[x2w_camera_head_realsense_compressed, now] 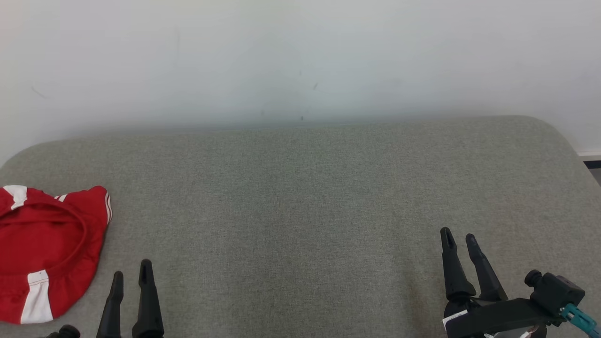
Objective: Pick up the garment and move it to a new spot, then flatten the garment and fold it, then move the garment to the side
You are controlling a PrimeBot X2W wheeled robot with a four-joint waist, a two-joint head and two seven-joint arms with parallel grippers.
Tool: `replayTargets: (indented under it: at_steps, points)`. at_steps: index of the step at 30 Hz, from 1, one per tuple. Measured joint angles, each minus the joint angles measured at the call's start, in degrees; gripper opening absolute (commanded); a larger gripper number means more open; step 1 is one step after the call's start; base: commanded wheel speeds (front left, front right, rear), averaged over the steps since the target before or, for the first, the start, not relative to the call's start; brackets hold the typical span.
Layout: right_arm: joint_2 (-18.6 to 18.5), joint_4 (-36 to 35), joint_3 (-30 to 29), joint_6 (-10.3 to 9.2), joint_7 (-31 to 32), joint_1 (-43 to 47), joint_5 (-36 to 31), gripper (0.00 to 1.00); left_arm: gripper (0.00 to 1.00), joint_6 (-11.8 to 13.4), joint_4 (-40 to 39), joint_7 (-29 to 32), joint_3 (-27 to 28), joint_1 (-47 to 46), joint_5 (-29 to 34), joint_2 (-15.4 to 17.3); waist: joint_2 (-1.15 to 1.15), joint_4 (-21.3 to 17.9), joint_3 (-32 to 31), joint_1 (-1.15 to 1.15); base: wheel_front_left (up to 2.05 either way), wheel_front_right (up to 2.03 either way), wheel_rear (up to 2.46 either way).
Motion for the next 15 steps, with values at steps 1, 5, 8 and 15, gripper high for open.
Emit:
replayTargets:
  at_steps: [1,5,8,15]
  points:
    - [0.0,-0.16,-0.03,0.0,-0.24,0.05,-0.62,1.0,1.0,-0.22,-0.09,-0.14,-0.12,-0.12,0.68,0.0,0.0,-0.03,0.0,0.0,0.0,0.0,0.0]
    - [0.0,-0.94,-0.01,0.0,-0.8,0.33,-2.91,1.0,1.0,-0.41,-0.21,-0.65,-0.59,-0.24,3.97,0.03,0.0,-0.1,0.01,0.0,0.0,0.0,0.0]
    - [0.0,-1.48,-0.02,0.0,-1.31,0.67,-4.86,1.0,1.0,-0.41,-0.27,-1.02,-0.93,-0.47,6.48,0.04,0.0,-0.12,0.04,0.0,0.0,0.0,0.0]
    - [0.0,-2.58,-0.02,0.0,-2.41,1.42,-9.01,1.0,1.0,-0.4,-0.43,-1.85,-1.96,-0.72,11.55,0.09,0.0,-0.32,-0.19,0.0,0.0,0.0,0.0]
